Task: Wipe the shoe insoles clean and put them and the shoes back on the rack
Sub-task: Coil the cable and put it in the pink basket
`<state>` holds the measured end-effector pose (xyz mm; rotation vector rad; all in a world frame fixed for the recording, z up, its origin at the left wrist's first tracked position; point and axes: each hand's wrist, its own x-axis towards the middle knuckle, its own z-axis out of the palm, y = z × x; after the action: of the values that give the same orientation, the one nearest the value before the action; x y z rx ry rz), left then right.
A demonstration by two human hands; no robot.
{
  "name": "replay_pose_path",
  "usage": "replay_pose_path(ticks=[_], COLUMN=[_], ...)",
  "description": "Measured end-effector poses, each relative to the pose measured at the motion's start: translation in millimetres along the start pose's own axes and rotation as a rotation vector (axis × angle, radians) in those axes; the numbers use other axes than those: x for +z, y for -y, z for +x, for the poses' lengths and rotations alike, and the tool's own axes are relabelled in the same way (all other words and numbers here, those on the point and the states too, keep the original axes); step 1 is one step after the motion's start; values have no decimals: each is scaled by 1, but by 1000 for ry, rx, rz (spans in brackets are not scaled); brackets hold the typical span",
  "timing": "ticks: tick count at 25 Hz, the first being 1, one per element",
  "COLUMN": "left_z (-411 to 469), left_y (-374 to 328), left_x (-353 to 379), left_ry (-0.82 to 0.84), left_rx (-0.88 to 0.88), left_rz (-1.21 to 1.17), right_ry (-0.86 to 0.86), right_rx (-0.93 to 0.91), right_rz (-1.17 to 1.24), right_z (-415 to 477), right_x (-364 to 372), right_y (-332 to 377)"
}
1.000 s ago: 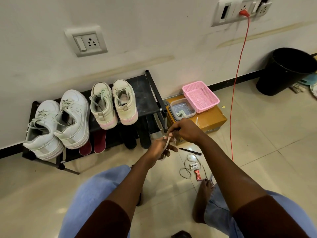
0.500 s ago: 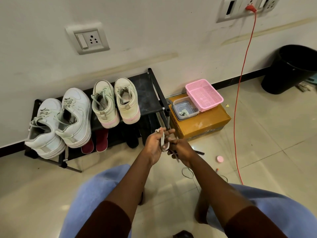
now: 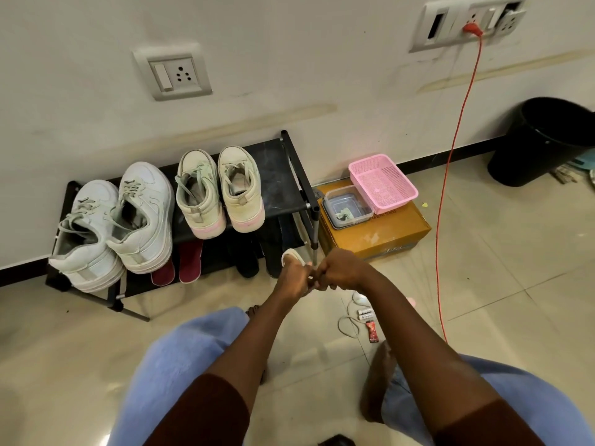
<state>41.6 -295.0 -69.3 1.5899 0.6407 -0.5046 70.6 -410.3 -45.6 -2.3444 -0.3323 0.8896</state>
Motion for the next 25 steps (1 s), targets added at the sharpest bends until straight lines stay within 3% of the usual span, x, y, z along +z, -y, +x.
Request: replay_pose_path(ticks=[4, 6, 8, 11, 16, 21, 25], left_z=[1, 3, 2, 0, 1, 7, 11], left_y=[1, -4, -6, -1, 3, 9, 10], left_x=[0, 1, -1, -7, -10, -10, -6], left_ry=[128, 144, 195, 334, 403, 393, 380], left_rx=[31, -70, -125, -47, -28, -124, -190], left_rz=[77, 0, -76, -152, -243, -421, -403], right_ry=[-96, -188, -281, -348, -194, -97, -45], right_rx=[-107, -125, -135, -134, -8, 38, 42], right_rz=[21, 97, 220, 501, 1087, 1202, 1184], right_z=[4, 7, 11, 15, 10, 8, 4], right_x=[-18, -21, -19, -4, 21, 34, 40], right_y=[-1, -5, -12, -25, -35, -40, -49])
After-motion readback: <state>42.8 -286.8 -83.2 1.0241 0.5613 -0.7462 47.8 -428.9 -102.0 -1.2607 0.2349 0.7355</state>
